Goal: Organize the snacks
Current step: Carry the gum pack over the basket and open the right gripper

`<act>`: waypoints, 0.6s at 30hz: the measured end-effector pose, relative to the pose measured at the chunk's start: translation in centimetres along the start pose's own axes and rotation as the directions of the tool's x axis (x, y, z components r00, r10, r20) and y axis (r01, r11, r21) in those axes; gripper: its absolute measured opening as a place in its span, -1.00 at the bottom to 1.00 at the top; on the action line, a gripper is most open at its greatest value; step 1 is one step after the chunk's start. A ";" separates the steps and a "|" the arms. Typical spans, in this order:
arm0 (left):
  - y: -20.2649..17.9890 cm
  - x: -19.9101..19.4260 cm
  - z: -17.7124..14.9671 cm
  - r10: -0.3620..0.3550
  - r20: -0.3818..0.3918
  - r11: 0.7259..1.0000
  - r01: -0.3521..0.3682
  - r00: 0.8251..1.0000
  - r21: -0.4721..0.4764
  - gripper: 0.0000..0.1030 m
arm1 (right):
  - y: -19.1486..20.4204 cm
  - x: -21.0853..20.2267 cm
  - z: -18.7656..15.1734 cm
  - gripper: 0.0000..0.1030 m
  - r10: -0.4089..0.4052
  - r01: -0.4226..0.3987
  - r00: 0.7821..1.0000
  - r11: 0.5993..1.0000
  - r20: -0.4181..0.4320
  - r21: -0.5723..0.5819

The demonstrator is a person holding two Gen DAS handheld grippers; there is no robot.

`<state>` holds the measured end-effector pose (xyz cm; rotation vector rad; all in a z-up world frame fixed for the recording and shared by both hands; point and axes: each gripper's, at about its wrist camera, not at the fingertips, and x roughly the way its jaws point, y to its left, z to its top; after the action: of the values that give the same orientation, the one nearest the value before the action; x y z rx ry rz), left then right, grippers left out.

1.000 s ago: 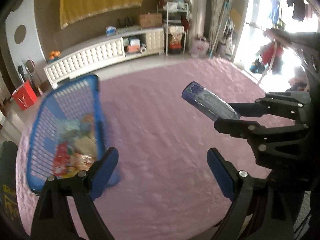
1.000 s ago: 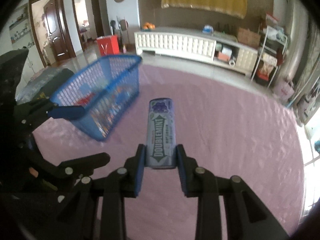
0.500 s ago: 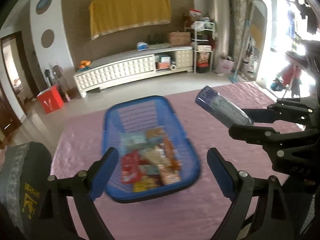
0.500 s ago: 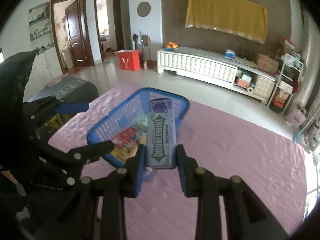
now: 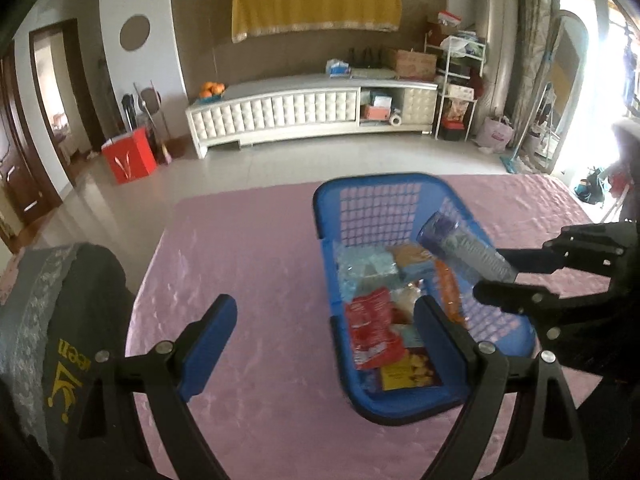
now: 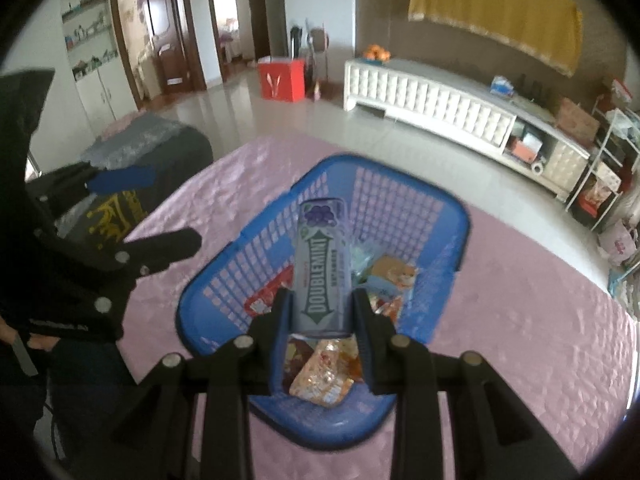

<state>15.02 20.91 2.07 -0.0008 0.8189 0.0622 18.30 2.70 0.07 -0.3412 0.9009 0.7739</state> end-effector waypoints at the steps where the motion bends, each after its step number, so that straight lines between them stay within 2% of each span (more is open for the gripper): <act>1: 0.2 0.3 -0.1 0.000 -0.004 1.000 0.000 1.000 -0.004 0.72 | 0.2 0.5 -0.1 -0.33 -0.003 0.003 1.000 1.000 -0.016 -0.005; 7: 1.7 2.3 -0.2 -0.010 -0.018 1.000 0.010 1.000 -0.017 0.72 | -0.1 4.5 0.1 -0.33 -0.033 0.036 0.990 0.999 -0.140 0.017; 14: 2.3 3.4 -0.8 -0.014 -0.036 0.999 0.013 0.999 -0.032 0.72 | 0.0 6.8 0.3 -0.32 -0.085 0.095 0.975 0.995 -0.205 0.040; 18: 2.4 3.2 -1.2 -0.021 -0.032 0.999 0.020 0.999 -0.032 0.72 | 0.7 7.1 0.3 -0.27 -0.059 0.068 0.974 0.997 -0.220 0.037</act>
<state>16.23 23.50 -1.01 -0.0402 0.8502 0.0560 20.66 6.57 -5.43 -0.4202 1.1077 0.6646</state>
